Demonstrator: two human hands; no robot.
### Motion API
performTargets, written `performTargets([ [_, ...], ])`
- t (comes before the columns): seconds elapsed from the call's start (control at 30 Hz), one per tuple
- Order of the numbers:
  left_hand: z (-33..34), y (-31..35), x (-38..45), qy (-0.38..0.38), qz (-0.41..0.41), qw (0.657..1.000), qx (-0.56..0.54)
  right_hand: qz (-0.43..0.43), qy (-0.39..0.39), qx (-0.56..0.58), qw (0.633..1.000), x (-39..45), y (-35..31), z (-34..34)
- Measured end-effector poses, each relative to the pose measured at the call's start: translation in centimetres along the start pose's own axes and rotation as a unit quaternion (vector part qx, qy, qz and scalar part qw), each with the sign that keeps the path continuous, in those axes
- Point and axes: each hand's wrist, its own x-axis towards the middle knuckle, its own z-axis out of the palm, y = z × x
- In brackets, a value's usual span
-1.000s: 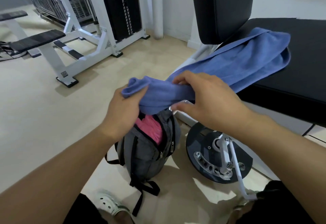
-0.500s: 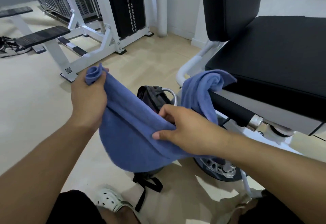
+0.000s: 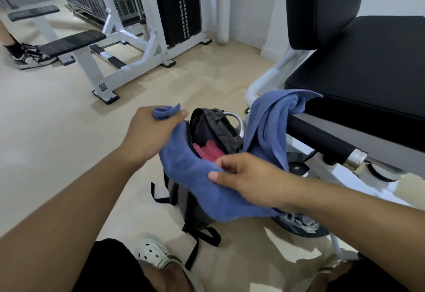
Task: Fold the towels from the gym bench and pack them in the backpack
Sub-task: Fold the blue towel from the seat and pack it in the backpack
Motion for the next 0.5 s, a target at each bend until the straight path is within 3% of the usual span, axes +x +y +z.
performTargets([
  [0.13, 0.1, 0.2, -0.1, 0.012, -0.011, 1.0, -0.01, 0.014, -0.083, 0.059, 0.995, -0.5, -0.6, 1.9],
  [0.23, 0.1, 0.5, -0.4, -0.022, 0.004, 1.0, 0.006, 0.015, -0.089, 0.063, 0.994, -0.6, -0.8, 1.8],
  [0.4, 0.0, 0.7, -0.8, -0.036, 0.026, 0.999, -0.005, 0.037, -0.041, 0.096, 0.994, 0.0, -0.2, 1.1],
  [0.5, -0.2, 0.8, -0.9, -0.044, 0.038, 0.998, 0.006, -0.002, 0.041, -0.043, 0.998, 0.7, 0.1, 0.3],
])
